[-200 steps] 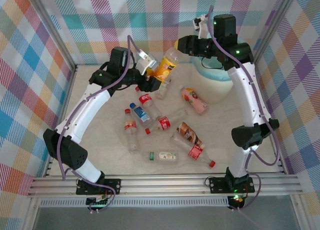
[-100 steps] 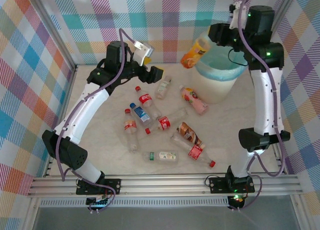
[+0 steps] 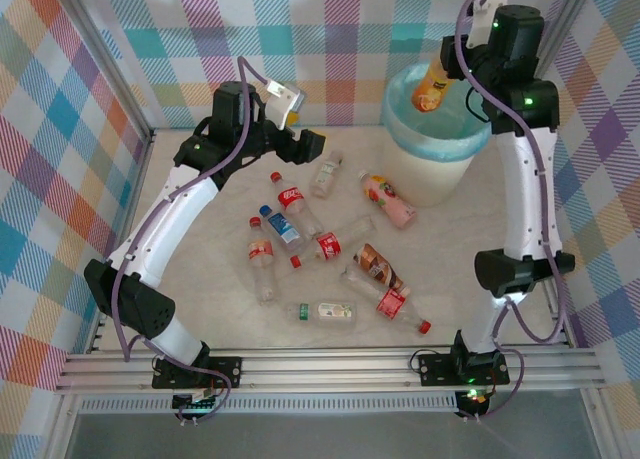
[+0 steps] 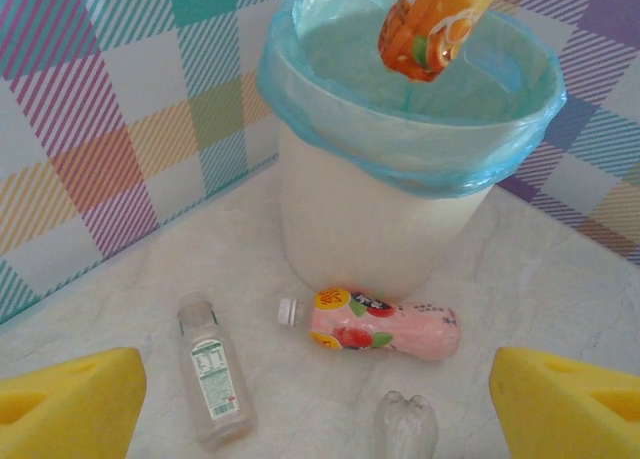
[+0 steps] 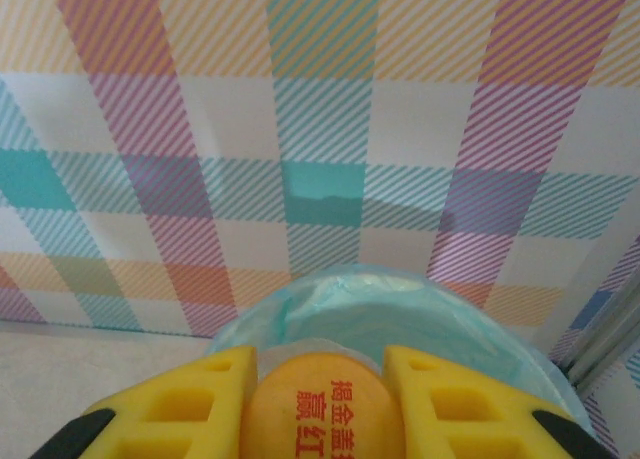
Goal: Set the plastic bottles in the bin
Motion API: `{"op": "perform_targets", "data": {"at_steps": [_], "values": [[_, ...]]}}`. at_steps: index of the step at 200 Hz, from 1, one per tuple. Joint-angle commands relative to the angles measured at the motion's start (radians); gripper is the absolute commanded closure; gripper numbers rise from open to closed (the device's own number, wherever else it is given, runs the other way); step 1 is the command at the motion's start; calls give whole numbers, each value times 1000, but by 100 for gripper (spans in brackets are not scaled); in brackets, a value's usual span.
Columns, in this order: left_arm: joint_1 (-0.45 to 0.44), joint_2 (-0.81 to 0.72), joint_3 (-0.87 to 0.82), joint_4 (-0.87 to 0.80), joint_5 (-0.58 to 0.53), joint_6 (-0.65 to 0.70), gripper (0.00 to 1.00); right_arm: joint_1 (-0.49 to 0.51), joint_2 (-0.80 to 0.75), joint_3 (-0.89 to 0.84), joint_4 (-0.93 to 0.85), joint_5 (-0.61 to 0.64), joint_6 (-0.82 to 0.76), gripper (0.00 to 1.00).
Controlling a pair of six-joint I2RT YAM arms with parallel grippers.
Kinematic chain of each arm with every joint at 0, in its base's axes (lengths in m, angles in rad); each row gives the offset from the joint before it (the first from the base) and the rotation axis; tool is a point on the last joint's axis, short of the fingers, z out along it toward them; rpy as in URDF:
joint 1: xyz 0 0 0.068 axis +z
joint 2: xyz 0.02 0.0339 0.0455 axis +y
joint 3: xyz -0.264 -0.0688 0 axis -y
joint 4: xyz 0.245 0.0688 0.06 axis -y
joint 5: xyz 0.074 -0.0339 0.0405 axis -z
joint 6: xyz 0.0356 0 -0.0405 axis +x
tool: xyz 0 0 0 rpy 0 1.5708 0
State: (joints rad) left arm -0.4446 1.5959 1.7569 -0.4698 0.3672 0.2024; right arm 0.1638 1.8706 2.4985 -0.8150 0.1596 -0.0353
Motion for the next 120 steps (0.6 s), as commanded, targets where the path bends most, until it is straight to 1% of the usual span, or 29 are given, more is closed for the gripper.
{"op": "perform_targets", "data": {"at_steps": [1, 39, 50, 63, 71, 83, 111, 114, 120], "values": [[-5, -1, -7, 0, -43, 20, 11, 8, 28, -49, 57, 14, -3, 100], [-3, 13, -16, -9, -84, 20, 12, 39, 68, -132, 88, 40, -13, 95], [-2, 14, -25, -7, -88, 17, 11, 74, 66, -168, 130, 110, -71, 94], [-3, 15, -33, -7, -92, 13, 11, 102, 63, -206, 173, 148, -119, 94], [-3, 16, -36, -9, -94, 11, 11, 111, 62, -222, 188, 160, -126, 91], [-3, 15, -41, -13, -98, 8, 11, 123, 68, -234, 189, 169, -114, 87], [-3, 12, -53, -18, -111, 6, 11, 133, 105, -241, 145, 164, -71, 87], [-3, 12, -53, -19, -113, 7, 12, 134, 108, -243, 143, 164, -39, 87], [-2, 11, -54, -21, -115, 7, 12, 134, 113, -252, 145, 170, -28, 87]]}}
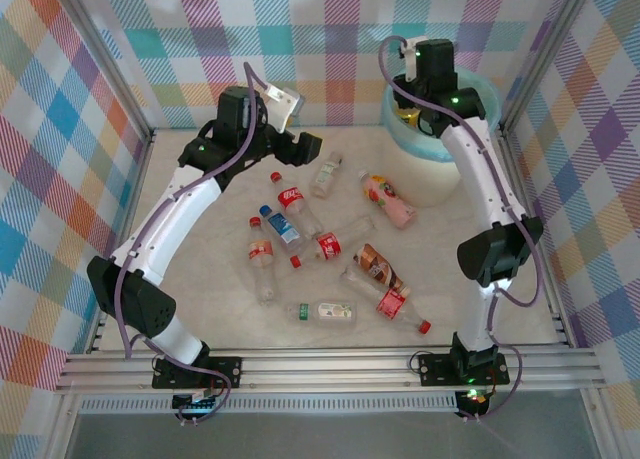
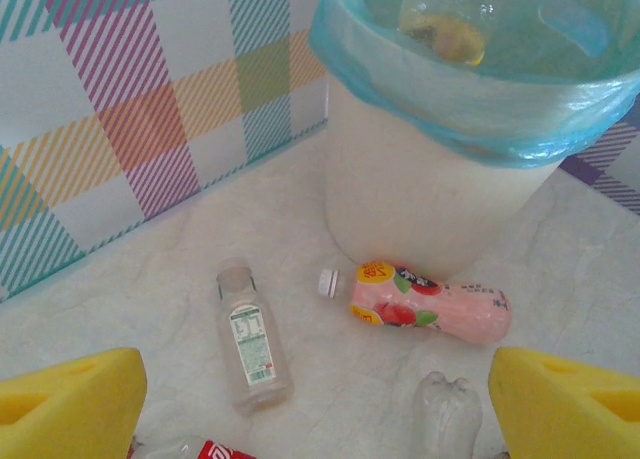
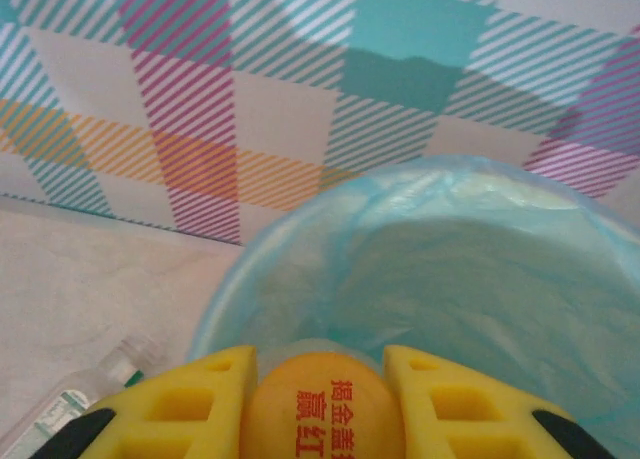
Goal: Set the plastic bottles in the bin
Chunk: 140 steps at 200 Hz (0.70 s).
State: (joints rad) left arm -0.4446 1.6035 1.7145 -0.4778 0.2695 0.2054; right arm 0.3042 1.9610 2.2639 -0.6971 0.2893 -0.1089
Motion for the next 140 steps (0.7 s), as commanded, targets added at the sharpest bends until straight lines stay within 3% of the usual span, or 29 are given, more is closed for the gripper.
{"op": "perform_targets", "data": {"at_steps": [1, 73, 140], "values": [[-3, 3, -12, -13, -18, 4, 12, -7, 23, -20, 27, 41, 46, 87], [1, -8, -49, -9, -23, 8, 11, -22, 71, -97, 92, 87, 96, 86], [6, -5, -61, -17, -11, 2, 12, -89, 112, -125, 64, -45, 205, 76]]}}
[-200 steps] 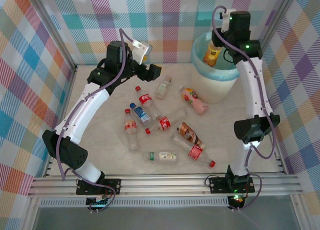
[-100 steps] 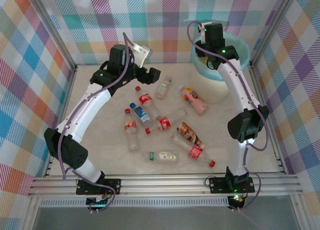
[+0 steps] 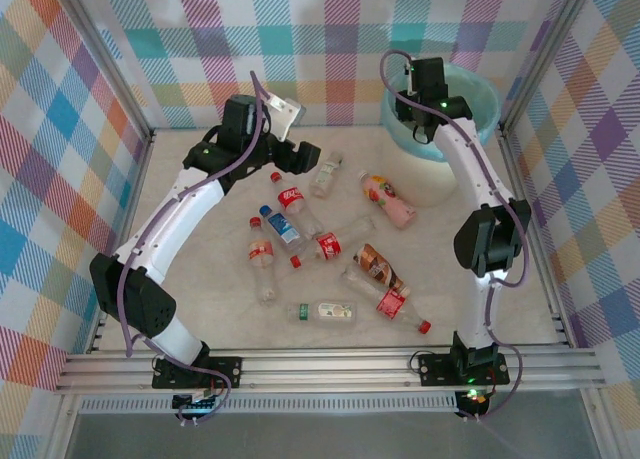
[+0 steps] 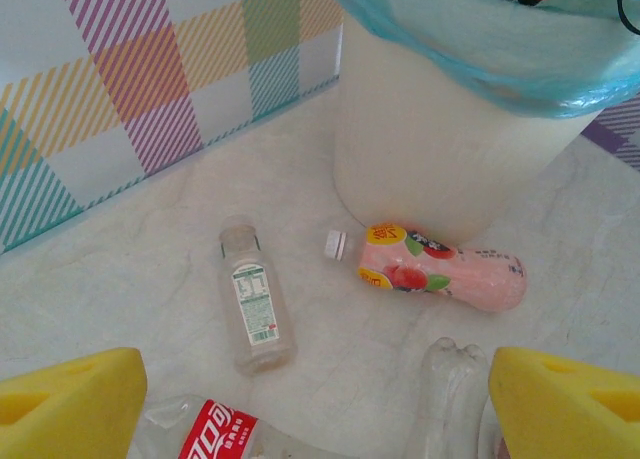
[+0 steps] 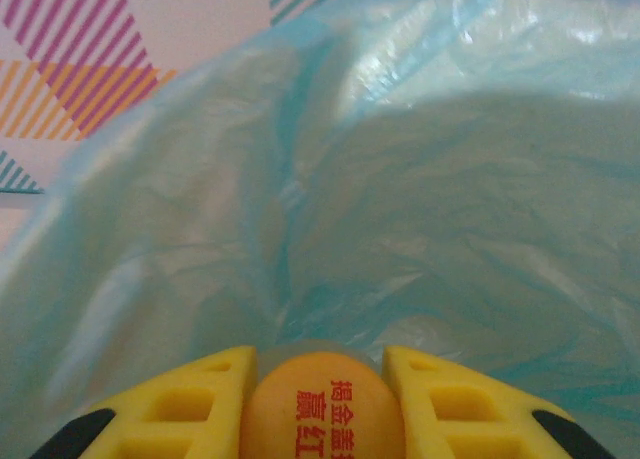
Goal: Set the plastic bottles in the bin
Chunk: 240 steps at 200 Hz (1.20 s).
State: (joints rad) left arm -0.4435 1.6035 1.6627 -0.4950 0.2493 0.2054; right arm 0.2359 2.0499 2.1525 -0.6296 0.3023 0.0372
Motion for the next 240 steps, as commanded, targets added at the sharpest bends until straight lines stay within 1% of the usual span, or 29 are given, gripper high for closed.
{"op": "perform_targets", "data": {"at_steps": [1, 9, 33, 50, 65, 86, 121, 146, 169, 189, 209, 240], "values": [[5, -5, -9, 1, 8, 2, 11, -21, 23, -14, -4, -59, 60, 76], [6, -5, -10, -1, 10, -1, 11, -24, 22, -17, -5, -67, 68, 74], [6, -4, -14, -4, 12, -3, 12, -30, 15, -28, 3, -85, 77, 66], [6, 1, -11, -8, 11, -5, 11, -33, 19, -16, -9, -95, 83, 53], [6, 3, -8, -10, 11, -7, 11, -34, 23, 0, -27, -103, 88, 49], [6, 0, -3, -13, 8, -6, 11, -33, 16, 22, -50, -121, 105, 47], [7, -17, 5, -25, 4, 0, 12, -33, -27, 29, -70, -146, 134, 47], [6, -39, 0, -47, -18, 28, 11, -33, -71, 23, -104, -161, 152, 42], [6, -72, -12, -69, -43, 53, 12, -30, -118, 10, -139, -198, 175, 39], [6, -118, -54, -71, -51, 71, 12, -19, -170, -21, -153, -217, 189, 35], [6, -171, -114, -77, -28, 101, 12, -4, -229, -59, -162, -231, 204, 30], [-13, -269, -243, -101, 24, 210, 13, 31, -315, -121, -181, -253, 227, 25]]}}
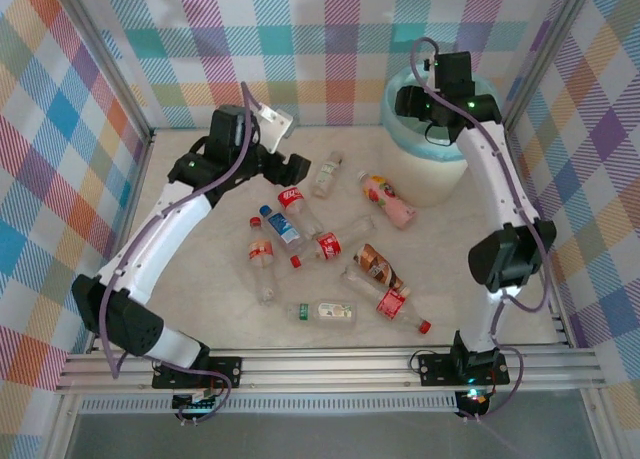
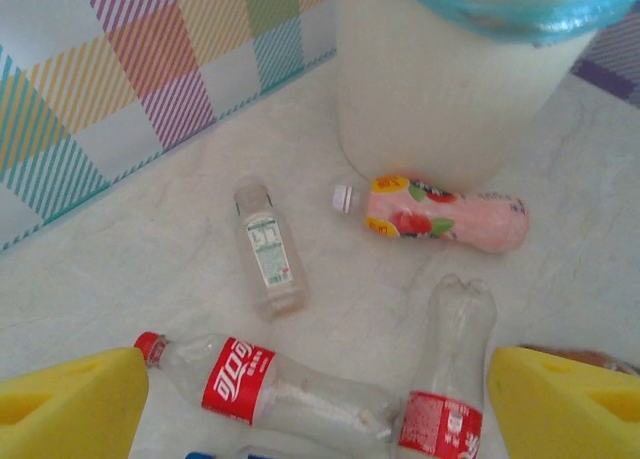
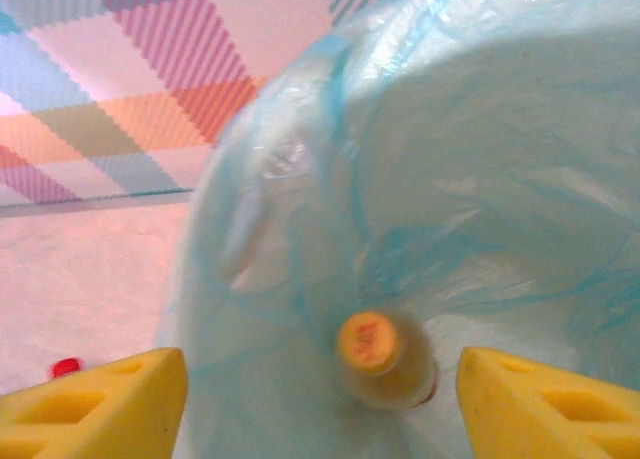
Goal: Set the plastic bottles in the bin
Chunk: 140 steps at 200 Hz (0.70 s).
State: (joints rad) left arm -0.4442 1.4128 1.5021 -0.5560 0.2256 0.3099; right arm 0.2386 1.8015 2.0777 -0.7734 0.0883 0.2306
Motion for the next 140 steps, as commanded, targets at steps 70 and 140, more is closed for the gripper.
{"op": "perform_targets", "data": {"at_steps": [70, 140], "values": [[-64, -143, -230, -127, -235, -173, 17, 209, -265, -219, -58, -40, 58, 26], [-63, -114, -441, -239, -278, -708, 15, 361, -256, -308, -116, -115, 78, 26]]}}
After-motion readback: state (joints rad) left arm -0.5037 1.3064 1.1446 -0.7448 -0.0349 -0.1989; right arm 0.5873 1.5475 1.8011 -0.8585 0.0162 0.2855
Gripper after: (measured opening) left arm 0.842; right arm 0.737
